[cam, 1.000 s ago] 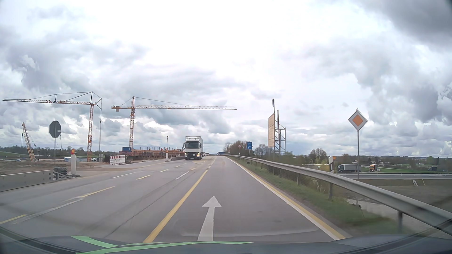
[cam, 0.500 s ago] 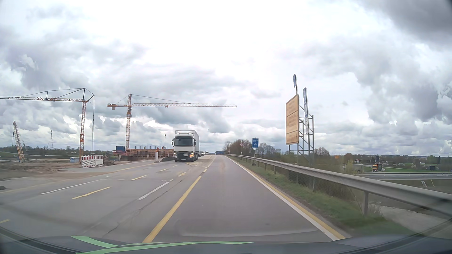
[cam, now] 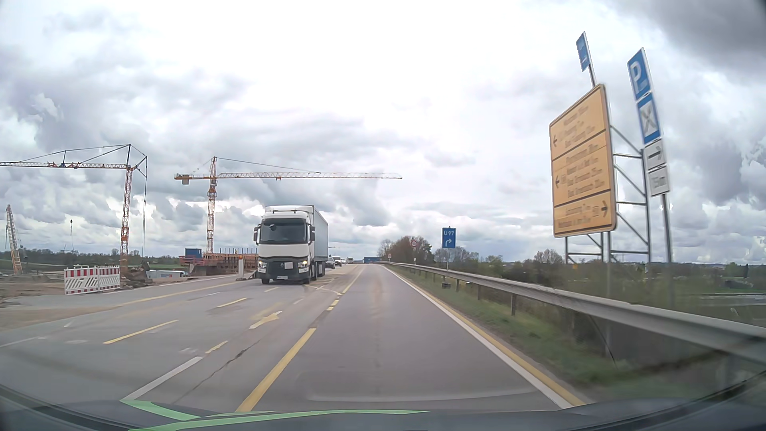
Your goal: Follow the waypoints while adhering to traffic rules and regulations
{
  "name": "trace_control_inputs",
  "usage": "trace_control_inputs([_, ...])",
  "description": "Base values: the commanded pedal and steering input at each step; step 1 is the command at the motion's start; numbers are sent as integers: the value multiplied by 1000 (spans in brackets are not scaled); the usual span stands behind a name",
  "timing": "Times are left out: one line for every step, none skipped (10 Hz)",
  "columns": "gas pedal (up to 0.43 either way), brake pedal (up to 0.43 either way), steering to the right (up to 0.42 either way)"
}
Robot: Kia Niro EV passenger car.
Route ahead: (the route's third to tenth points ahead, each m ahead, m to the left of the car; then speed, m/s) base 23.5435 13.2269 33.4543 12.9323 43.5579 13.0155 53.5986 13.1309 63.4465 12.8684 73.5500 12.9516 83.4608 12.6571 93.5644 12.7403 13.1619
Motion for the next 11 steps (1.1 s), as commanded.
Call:
trace_control_inputs([130,0,0])
trace_control_inputs([130,0,1])
trace_control_inputs([130,0,0])
trace_control_inputs([130,0,0])
trace_control_inputs([130,0,0])
trace_control_inputs([130,0,0])
trace_control_inputs([130,0,0])
trace_control_inputs([130,0,0])
trace_control_inputs([130,0,0])
trace_control_inputs([130,0,0])
trace_control_inputs([130,0,0])
